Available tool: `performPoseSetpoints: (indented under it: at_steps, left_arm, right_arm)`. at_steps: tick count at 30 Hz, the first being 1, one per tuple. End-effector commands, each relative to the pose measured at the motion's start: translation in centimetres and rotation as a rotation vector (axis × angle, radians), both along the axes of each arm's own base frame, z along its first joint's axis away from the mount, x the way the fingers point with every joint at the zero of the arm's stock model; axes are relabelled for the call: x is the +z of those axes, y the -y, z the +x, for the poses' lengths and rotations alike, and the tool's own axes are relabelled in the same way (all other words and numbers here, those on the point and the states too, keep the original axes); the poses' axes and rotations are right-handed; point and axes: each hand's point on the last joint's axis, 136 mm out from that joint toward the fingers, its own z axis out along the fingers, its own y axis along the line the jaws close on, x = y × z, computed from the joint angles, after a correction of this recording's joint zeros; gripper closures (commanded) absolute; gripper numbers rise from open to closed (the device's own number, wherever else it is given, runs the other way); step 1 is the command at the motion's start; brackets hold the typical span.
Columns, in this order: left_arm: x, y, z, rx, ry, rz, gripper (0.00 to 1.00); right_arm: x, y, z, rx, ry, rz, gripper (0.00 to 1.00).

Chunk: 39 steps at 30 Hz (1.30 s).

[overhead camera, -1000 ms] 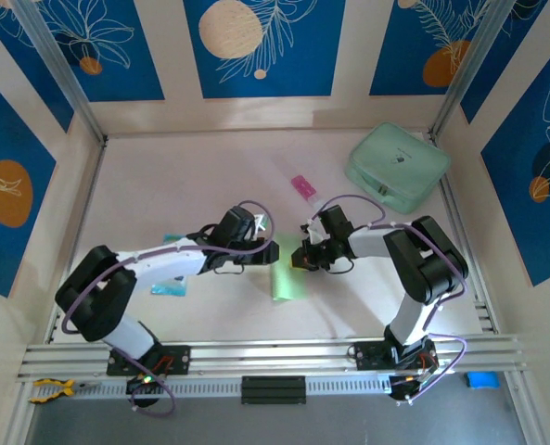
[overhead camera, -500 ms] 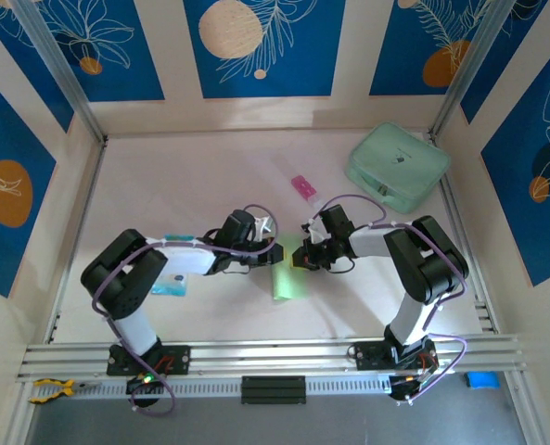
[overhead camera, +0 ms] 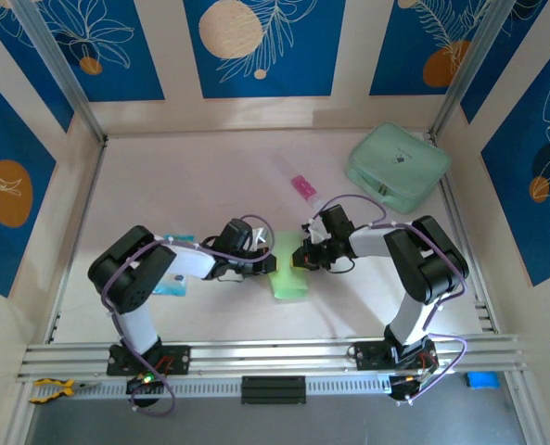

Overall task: Fold a paper plane with a square sheet of paper (pick it up from the middle)
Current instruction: First fold the square sheet of paper in half at the center of the table.

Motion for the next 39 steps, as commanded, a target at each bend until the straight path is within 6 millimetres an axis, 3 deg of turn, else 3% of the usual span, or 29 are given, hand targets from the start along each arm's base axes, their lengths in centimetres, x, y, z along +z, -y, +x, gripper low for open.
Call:
performPoseSetpoints:
  at_steps: [1, 3, 9, 12, 16, 20, 25, 29, 32, 39]
  left_arm:
    - [-3.7, -3.1, -1.2, 0.022, -0.039, 0.153, 0.98]
    - [-2.9, -2.9, -1.0, 0.021, -0.026, 0.143, 0.97]
    - [2.6, -0.6, -0.1, 0.011, 0.016, 0.005, 0.95]
    - [4.1, 0.8, -0.5, -0.017, -0.001, -0.045, 0.98]
    - [3.7, 1.8, -1.2, -0.033, -0.040, -0.074, 0.99]
    - [1.9, 1.6, -2.0, -0.034, -0.088, -0.056, 0.99]
    - [-1.8, -0.7, -3.4, -0.016, -0.140, 0.074, 1.00]
    - [-3.5, -2.6, -4.5, -0.023, -0.151, 0.161, 1.00]
    - [-2.5, -2.5, -4.6, -0.033, -0.140, 0.156, 1.00]
    - [2.8, 0.5, -3.7, -0.068, -0.077, 0.038, 1.00]
  right_arm:
    - [-3.2, 2.5, -1.5, -0.043, -0.081, -0.135, 1.00]
    - [-3.2, 2.5, -1.5, -0.044, -0.079, -0.133, 1.00]
    - [-3.1, 2.5, -1.5, -0.044, -0.078, -0.131, 1.00]
    - [-3.1, 2.5, -1.5, -0.045, -0.076, -0.132, 1.00]
    - [-3.2, 2.6, -1.5, -0.048, -0.077, -0.136, 1.00]
    - [-3.1, 2.6, -1.5, -0.049, -0.077, -0.135, 1.00]
    - [-3.1, 2.6, -1.5, -0.050, -0.076, -0.136, 1.00]
    - [-3.1, 2.6, -1.6, -0.049, -0.076, -0.137, 1.00]
    - [-3.1, 2.7, -1.6, -0.053, -0.076, -0.143, 1.00]
    - [-3.1, 2.8, -1.6, -0.057, -0.073, -0.146, 1.00]
